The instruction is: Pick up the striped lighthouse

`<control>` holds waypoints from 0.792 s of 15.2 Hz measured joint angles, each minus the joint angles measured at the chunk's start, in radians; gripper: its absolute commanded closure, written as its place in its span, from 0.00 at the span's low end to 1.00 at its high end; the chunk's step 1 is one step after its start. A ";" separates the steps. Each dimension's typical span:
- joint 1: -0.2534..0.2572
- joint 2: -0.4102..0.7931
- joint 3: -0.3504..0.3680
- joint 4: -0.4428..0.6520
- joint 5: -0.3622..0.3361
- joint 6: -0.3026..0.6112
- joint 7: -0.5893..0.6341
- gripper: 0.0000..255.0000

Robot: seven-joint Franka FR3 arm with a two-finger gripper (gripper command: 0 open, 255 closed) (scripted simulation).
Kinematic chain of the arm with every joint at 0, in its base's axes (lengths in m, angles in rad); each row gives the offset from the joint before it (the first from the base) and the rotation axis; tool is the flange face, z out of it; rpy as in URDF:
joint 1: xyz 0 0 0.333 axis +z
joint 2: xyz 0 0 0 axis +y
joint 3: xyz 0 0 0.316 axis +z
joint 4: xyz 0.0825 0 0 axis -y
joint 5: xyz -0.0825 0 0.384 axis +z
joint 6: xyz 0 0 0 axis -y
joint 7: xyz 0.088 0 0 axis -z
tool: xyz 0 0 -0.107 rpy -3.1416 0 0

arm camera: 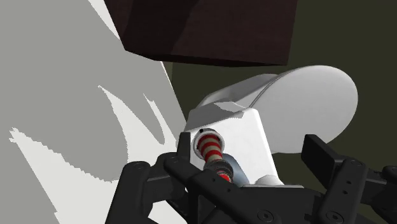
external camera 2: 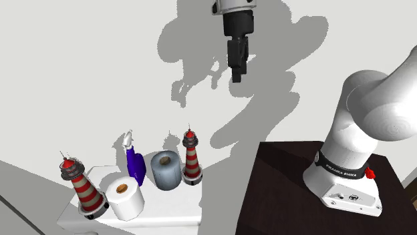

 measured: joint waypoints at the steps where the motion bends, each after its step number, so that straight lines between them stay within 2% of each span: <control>1: 0.000 0.031 0.009 -0.006 -0.002 0.034 0.007 0.00; 6: 0.005 0.214 0.060 0.036 -0.018 0.168 0.067 0.00; 12: 0.004 0.454 0.100 0.133 -0.072 0.292 0.144 0.00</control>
